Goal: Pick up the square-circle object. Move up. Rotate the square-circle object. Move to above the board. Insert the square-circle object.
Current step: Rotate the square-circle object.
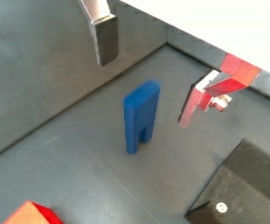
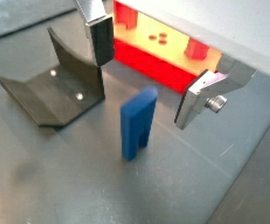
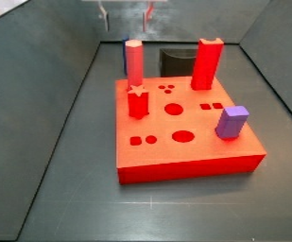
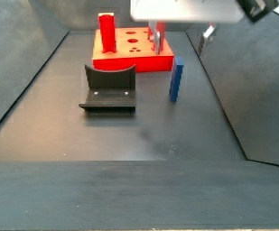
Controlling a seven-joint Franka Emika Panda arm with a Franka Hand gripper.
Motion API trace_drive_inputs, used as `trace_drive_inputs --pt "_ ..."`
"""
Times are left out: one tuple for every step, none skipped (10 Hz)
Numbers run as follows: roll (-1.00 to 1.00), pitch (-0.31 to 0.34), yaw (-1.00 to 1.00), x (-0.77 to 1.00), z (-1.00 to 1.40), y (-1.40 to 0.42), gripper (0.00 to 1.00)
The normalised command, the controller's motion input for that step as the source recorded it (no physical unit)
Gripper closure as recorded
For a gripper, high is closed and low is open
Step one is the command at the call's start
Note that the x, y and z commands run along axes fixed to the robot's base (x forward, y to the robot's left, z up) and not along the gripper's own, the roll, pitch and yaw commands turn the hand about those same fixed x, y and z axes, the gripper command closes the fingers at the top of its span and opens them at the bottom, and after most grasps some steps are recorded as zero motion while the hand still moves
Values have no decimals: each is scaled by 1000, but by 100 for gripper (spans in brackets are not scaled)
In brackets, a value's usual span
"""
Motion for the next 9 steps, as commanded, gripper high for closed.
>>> trace_drive_inputs --pt "46 50 29 -8 211 -1 0" --pt "8 9 -1000 0 0 0 0" --pt "7 7 -1000 20 -97 0 0" --pt "6 4 -1000 29 -58 10 0" --pt "7 3 -1000 30 -42 9 0" --pt "7 3 -1000 30 -40 9 0" --pt "7 3 -1000 31 -38 10 0" --pt "8 3 -1000 33 -33 10 0" --pt "8 3 -1000 33 -32 10 0"
